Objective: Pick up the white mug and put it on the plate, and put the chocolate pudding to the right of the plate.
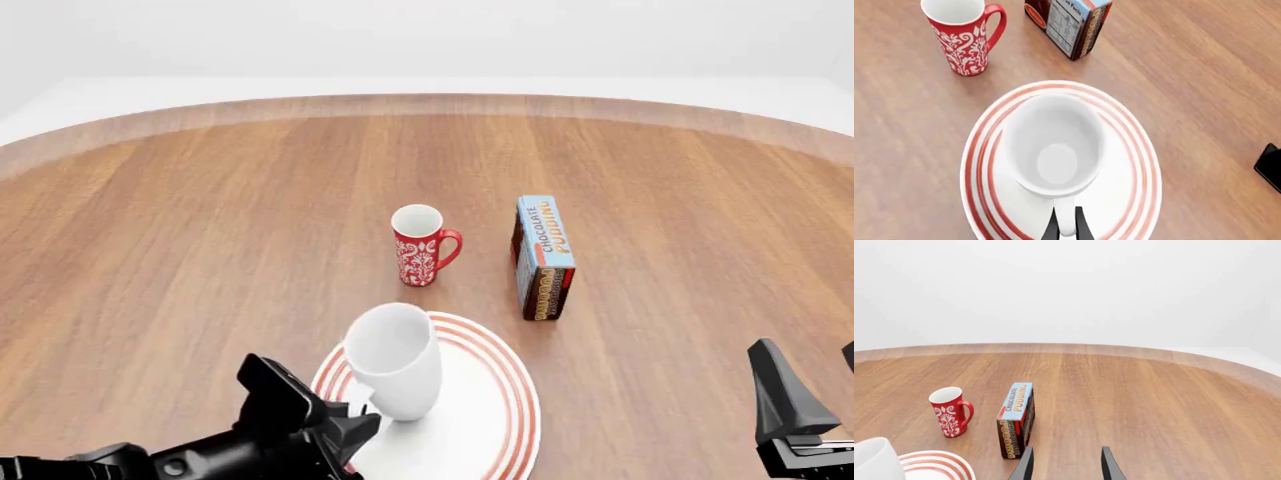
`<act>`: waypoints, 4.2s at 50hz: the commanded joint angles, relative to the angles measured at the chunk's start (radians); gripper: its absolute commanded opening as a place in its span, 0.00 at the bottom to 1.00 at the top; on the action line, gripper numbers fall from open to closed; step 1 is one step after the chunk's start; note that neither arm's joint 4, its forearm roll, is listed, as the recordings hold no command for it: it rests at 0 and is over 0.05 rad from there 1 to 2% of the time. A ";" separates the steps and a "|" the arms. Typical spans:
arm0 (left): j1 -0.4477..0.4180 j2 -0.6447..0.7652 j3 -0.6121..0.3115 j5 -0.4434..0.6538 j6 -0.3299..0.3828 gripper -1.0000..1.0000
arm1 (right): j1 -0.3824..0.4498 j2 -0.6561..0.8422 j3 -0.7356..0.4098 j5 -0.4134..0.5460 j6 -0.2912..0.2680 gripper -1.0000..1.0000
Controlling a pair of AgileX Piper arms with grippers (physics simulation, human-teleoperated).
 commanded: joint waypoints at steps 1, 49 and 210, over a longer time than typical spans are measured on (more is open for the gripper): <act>-0.002 0.026 -0.006 -0.010 -0.003 0.00 | -0.001 0.000 0.000 0.000 0.001 1.00; 0.002 0.083 0.013 -0.067 -0.030 1.00 | 0.000 0.000 0.000 0.000 0.000 1.00; 1.009 -1.397 0.156 0.628 0.206 1.00 | 0.006 0.000 -0.001 -0.005 -0.003 1.00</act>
